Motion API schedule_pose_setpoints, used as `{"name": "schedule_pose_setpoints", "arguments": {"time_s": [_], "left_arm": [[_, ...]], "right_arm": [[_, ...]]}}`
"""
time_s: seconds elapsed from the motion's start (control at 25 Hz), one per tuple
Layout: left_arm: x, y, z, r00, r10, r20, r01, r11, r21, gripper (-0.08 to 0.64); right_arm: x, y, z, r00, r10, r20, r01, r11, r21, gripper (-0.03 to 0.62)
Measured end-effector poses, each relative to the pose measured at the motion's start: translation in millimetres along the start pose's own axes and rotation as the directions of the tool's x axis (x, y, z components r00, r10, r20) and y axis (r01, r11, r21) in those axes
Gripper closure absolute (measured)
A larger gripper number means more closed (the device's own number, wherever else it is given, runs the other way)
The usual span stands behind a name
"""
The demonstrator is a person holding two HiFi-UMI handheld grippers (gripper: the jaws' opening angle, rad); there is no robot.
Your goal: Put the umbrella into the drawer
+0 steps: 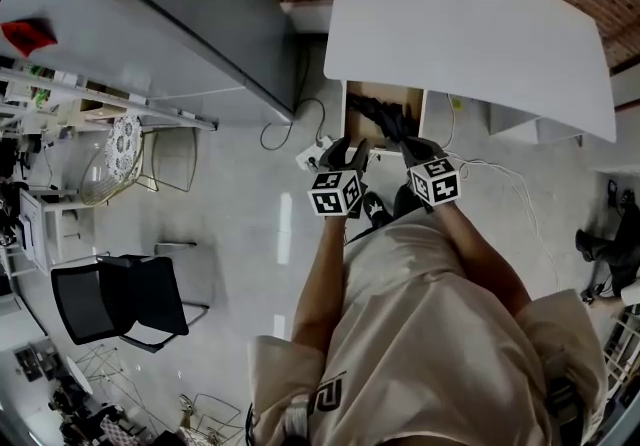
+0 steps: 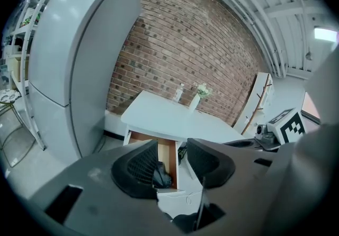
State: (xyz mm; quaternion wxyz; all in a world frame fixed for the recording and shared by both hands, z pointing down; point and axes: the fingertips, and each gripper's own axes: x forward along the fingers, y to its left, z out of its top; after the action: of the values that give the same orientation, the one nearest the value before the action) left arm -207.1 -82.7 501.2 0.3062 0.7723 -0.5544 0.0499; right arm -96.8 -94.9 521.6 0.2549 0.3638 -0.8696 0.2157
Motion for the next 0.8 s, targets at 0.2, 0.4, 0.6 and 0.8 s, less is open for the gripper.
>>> {"name": "schedule_pose_setpoints", "arguments": {"time_s": [0.2,0.4,0.6,0.8], "left_arm": [[0,-1,1,1.0,0.005,-0.004,-0.005,1.0,0.013,0.438],[-3,0,-7,0.999,0.02,-0.025,-0.019,0.999,0.037,0.478],[-7,3,-7,1.0,0.025,-0.013,-0.025,1.0,0.018,0.526],[-10,3,-4,1.0,0.009,0.0,-0.009,1.0,-0.011,0.549]], "right_arm": [[2,1,2,1.0,0.005,-0.001,-0.005,1.0,-0.009,0.525],[2,6,-4,1.0,0.016,-0.008,-0.016,1.0,-0.014,0.525],[2,8,-4,1.0,0.017,-0.005,-0.017,1.0,-0.013,0.525],[1,10,-4,1.0,0.018,-0.003,-0.018,1.0,-0.013,0.525]]}}
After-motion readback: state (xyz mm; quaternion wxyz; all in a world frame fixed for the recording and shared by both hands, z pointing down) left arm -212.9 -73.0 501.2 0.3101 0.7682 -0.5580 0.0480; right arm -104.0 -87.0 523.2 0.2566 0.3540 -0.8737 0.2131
